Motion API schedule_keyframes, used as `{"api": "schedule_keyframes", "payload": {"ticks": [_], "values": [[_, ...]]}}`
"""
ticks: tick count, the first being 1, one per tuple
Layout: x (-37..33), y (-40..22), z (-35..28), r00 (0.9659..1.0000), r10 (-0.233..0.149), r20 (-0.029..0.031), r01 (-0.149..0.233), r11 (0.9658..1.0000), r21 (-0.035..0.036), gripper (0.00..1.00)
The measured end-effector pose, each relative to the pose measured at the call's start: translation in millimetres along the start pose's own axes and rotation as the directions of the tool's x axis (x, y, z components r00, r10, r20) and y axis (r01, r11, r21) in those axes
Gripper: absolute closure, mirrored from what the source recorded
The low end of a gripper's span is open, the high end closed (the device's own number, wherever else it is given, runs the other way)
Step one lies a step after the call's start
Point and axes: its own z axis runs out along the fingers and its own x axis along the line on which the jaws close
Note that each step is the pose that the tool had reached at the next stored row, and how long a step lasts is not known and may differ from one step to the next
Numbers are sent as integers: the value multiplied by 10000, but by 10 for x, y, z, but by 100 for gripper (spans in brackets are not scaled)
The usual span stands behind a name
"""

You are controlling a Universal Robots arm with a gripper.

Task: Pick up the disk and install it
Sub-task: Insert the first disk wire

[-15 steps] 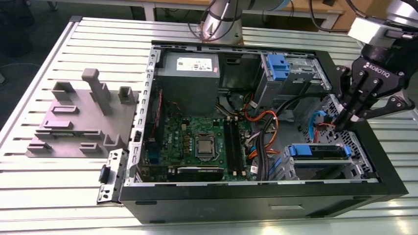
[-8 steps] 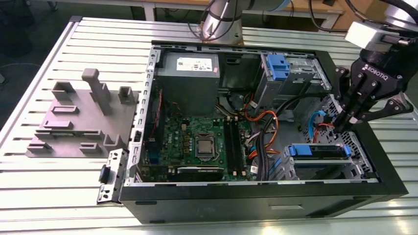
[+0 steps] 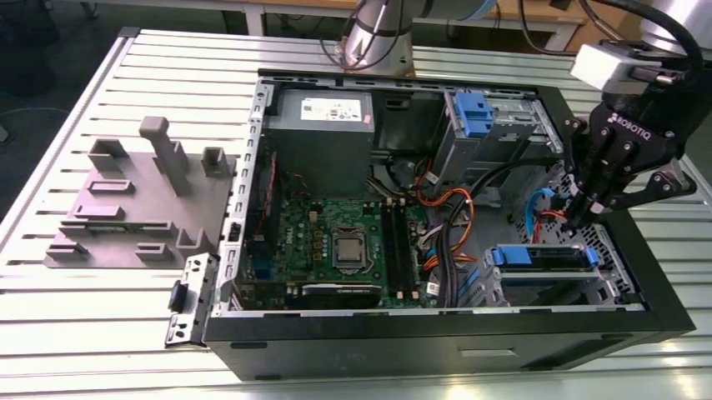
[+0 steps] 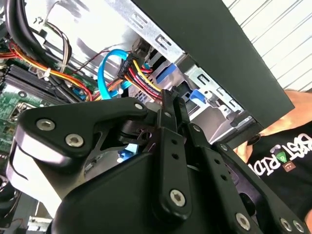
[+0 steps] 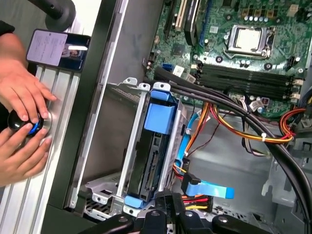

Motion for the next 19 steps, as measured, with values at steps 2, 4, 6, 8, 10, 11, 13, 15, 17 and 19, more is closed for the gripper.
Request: {"api": "schedule_keyframes", "payload": {"ticks": [2,4,6,8,10,11,13,15,17,19], "values": [[0,0,3,10000,59,-10,-59,10000,54,83],[-1,-1,4,9999,168,-10,-168,9998,63,83],[-3,4,8,9997,252,-6,-252,9997,81,83],[-4,4,13,9996,288,-9,-288,9996,83,83],[-6,3,21,9994,345,-14,-345,9994,72,83],[-7,2,24,9991,435,-8,-435,9990,52,83],[-8,2,30,9974,715,12,-715,9974,-18,83],[-11,2,37,9948,1019,36,-1019,9948,-92,83],[-13,3,42,9932,1166,44,-1165,9931,-98,83],[-10,5,45,9929,1189,35,-1189,9929,-12,83]]}}
